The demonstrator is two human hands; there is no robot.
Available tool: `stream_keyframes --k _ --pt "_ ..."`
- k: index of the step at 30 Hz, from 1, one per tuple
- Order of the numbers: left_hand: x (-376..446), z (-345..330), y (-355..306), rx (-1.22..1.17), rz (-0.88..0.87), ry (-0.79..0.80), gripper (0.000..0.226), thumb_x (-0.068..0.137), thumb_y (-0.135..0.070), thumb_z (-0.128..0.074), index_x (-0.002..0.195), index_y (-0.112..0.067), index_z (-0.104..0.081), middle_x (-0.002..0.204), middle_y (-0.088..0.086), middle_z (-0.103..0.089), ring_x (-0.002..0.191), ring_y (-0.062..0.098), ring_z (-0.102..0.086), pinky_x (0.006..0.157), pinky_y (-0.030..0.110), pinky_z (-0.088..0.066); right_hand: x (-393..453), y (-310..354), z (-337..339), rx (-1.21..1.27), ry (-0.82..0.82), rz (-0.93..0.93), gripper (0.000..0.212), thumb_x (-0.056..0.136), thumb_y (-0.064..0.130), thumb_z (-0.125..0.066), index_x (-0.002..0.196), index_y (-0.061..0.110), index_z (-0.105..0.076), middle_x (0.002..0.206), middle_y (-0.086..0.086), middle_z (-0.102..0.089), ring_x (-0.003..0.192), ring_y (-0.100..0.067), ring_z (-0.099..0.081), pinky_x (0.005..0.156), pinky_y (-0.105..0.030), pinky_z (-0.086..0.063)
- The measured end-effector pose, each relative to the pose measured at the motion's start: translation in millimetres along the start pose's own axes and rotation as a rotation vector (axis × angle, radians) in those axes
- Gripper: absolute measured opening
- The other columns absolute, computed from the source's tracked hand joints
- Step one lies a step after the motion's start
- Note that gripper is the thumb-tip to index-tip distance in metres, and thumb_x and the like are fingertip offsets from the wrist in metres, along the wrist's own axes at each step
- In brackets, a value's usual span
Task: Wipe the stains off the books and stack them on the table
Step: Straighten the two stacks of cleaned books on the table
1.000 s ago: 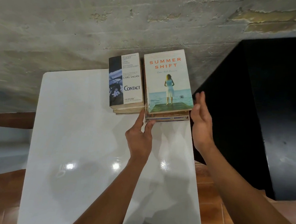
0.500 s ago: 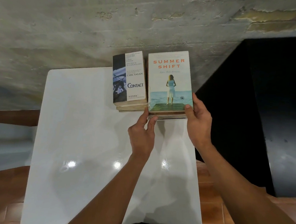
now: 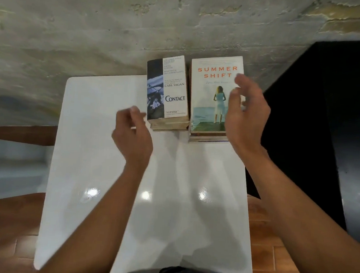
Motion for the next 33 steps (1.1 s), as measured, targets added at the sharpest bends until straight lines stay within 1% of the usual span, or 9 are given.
stream_keyframes --k 3,6,11,13,15,18,22,26,33 --pt "48.1 -16.8 -5.9 0.118 0.279 0.25 0.04 0.102 -0.049 -0.047 0.117 -0.014 -0.06 0.119 0.001 -0.068 0.11 0.017 -0.063 0.095 0.029 -0.048 17.2 20.2 -39.8 0.019 0.18 0.001 0.03 0.098 0.011 -0.055 0.125 0.008 -0.066 0.119 0.001 -0.069 0.102 -0.007 -0.063 0.088 -0.018 -0.052" --pt "76.2 -38.4 -17.9 0.061 0.531 0.576 0.045 0.102 -0.058 -0.038 0.108 -0.02 -0.061 0.126 0.003 -0.064 0.116 0.023 -0.056 0.111 0.041 -0.04 29.1 22.9 -67.1 -0.188 0.373 0.013 0.034 0.098 0.021 -0.056 0.131 0.016 -0.062 0.126 0.0 -0.067 0.113 -0.015 -0.06 0.098 -0.03 -0.049" --pt "116.3 -57.8 -7.0 -0.015 0.649 0.852 0.086 0.059 -0.094 -0.049 0.119 -0.036 -0.073 0.135 0.003 -0.064 0.128 0.029 -0.055 0.113 0.048 -0.034 72.9 10.8 -65.6 -0.798 0.287 0.085 0.058 0.094 0.044 -0.043 0.143 0.012 -0.045 0.148 -0.013 -0.047 0.144 -0.033 -0.032 0.115 -0.051 -0.028" --pt "117.7 -63.4 -6.7 0.005 0.659 0.878 0.087 0.056 -0.091 -0.057 0.116 -0.031 -0.075 0.122 0.003 -0.071 0.115 0.025 -0.063 0.103 0.041 -0.044 82.8 -2.5 -56.6 -0.831 0.302 -0.082 0.074 0.094 0.054 -0.042 0.153 0.013 -0.026 0.158 -0.013 -0.031 0.146 -0.041 -0.026 0.115 -0.056 -0.024" --pt "110.9 -67.4 -15.9 -0.001 0.599 0.885 0.071 0.073 -0.08 -0.065 0.11 -0.021 -0.073 0.105 0.003 -0.077 0.1 0.023 -0.072 0.096 0.041 -0.054 87.7 -21.3 -51.1 -0.737 0.341 -0.245 0.085 0.092 0.061 -0.047 0.156 0.017 -0.014 0.156 -0.014 -0.032 0.139 -0.04 -0.037 0.111 -0.056 -0.034" --pt "105.6 -75.6 -15.2 0.007 0.499 0.864 0.038 0.09 -0.054 -0.067 0.092 -0.017 -0.069 0.078 0.0 -0.078 0.073 0.018 -0.076 0.079 0.034 -0.058 90.7 -41.6 -46.0 -0.488 0.304 -0.415 0.084 0.086 0.066 -0.06 0.147 0.018 -0.028 0.135 -0.008 -0.055 0.121 -0.031 -0.057 0.1 -0.047 -0.048" --pt "107.4 -77.5 -12.5 0.005 0.451 0.878 0.034 0.09 -0.052 -0.067 0.095 -0.019 -0.073 0.088 0.005 -0.078 0.091 0.032 -0.075 0.09 0.043 -0.057 98.9 -55.6 -45.6 -0.343 0.294 -0.437 0.069 0.084 0.06 -0.069 0.133 0.017 -0.046 0.117 0.004 -0.067 0.103 -0.015 -0.064 0.09 -0.036 -0.054" --pt "110.3 -76.9 -8.1 0.035 0.414 0.923 0.033 0.093 -0.05 -0.065 0.099 -0.019 -0.073 0.093 0.003 -0.079 0.092 0.024 -0.076 0.088 0.038 -0.06 103.4 -70.1 -50.1 -0.303 0.307 -0.434 0.068 0.075 0.067 -0.071 0.126 0.023 -0.058 0.108 0.011 -0.071 0.092 -0.009 -0.069 0.083 -0.035 -0.059" --pt "110.1 -82.1 -9.8 0.066 0.355 0.95 0.036 0.094 -0.05 -0.062 0.098 -0.016 -0.073 0.098 0.011 -0.077 0.091 0.024 -0.076 0.094 0.044 -0.058 105.4 -73.3 -48.9 -0.241 0.338 -0.442 0.087 0.057 0.08 -0.066 0.123 0.024 -0.06 0.104 0.011 -0.072 0.091 -0.009 -0.07 0.08 -0.036 -0.06"
Point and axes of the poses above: each hand's wrist, its own x-axis towards the middle knuckle, its own z-axis out of the back of the hand, y = z × x, the point moved 1 cm from there along x, towards the middle knuckle
